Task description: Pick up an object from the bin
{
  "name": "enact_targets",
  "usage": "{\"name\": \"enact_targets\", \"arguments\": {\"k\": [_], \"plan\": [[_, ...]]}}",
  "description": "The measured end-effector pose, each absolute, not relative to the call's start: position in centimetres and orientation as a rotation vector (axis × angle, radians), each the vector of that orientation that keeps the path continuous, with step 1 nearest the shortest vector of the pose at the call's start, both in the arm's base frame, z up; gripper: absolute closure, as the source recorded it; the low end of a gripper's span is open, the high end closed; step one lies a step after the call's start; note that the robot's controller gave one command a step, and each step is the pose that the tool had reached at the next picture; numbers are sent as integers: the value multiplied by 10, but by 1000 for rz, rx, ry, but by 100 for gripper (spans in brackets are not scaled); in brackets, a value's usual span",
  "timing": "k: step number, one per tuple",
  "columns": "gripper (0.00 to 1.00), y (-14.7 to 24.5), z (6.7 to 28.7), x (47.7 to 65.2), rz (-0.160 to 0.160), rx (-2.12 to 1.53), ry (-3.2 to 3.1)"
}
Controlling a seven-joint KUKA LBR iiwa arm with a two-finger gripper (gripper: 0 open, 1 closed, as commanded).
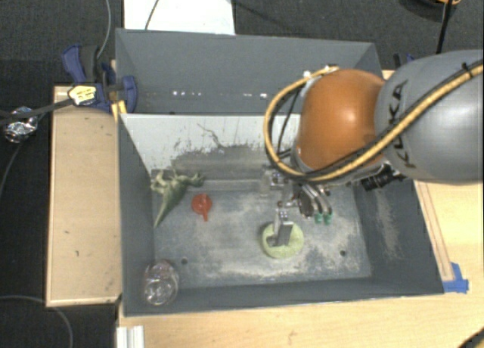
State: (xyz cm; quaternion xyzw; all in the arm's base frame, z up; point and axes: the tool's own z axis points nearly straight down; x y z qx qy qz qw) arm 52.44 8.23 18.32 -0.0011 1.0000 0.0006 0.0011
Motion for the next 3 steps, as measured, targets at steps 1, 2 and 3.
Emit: {"name": "enact_targets", "arguments": {"k": [1,2,3], "plan": [[0,72,172,524,4,-144,3133],[0,29,125,508,1,-473,3097],[0,4,87,497,0,-704,3056]]}}
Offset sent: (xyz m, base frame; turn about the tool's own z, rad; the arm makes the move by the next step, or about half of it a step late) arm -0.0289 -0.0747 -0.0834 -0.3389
